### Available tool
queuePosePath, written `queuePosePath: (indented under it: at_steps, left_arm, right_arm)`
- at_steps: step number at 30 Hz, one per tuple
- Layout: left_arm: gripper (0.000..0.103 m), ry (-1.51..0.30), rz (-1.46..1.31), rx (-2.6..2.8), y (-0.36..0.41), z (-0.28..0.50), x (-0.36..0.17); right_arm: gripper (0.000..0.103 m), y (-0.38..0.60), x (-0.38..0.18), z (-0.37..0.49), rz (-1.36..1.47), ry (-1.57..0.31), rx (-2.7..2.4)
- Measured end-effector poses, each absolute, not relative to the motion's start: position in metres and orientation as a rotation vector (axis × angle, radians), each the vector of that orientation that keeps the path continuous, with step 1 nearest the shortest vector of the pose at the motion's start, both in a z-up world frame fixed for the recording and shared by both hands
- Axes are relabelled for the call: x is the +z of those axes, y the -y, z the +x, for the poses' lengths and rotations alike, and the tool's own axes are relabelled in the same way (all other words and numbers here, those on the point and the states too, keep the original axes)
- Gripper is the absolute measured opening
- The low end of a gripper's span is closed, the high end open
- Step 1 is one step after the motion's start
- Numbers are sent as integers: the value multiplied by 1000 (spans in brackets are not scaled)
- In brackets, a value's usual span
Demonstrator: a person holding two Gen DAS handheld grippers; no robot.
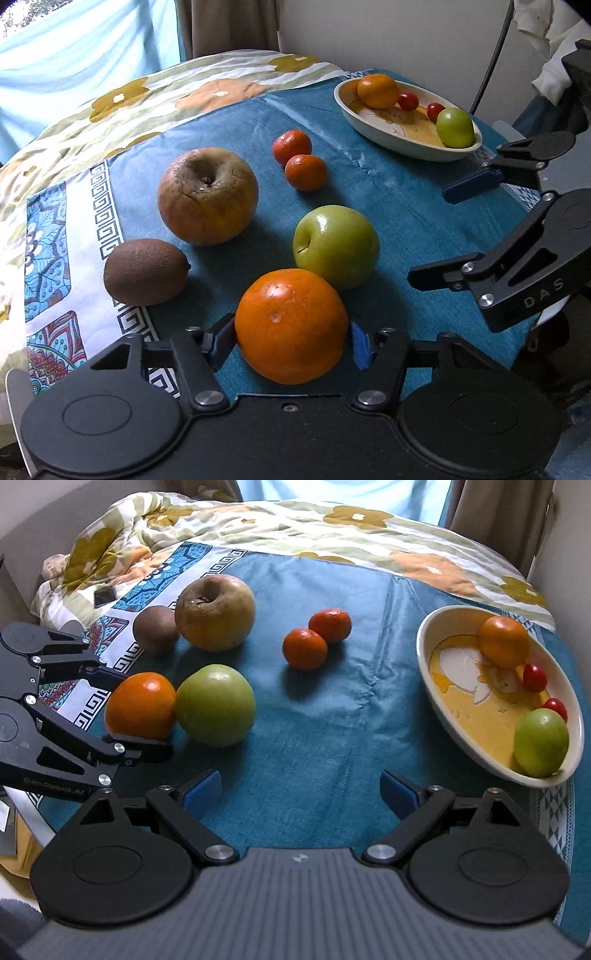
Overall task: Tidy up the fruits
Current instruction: 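Move both tools back toward the fruits on the cloth, then grasp the large orange with the left tool while the right tool grasps the green apple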
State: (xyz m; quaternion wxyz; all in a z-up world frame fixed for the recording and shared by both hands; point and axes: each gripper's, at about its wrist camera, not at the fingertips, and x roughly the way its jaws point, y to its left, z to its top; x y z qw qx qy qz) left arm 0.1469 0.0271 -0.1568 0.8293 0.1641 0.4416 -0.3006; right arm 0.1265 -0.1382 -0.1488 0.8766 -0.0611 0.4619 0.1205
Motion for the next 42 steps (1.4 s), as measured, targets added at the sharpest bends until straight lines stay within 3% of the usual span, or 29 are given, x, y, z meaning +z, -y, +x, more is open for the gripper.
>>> queuePosePath:
  at_steps: [11,15,29,32,42]
  left_arm:
    - [65,-933,379,-591,-39,144,-156]
    - [65,-938,366,-573,-48,144,-156]
    - [65,-948,329,-495,-68,143,-154]
    - [65,-947,318,-481,-71,143,-154]
    - [65,-907,283,-440,-76,141,-134]
  right_arm:
    - [103,120,-152,134,-129,-960,296]
    - [93,111,-155,138,-134,-961,331]
    - [81,83,-154,152,-170,-931,399]
    - [72,80,-154,154,-164,-923,419]
    - [71,82,-138,151,-110,-886,357]
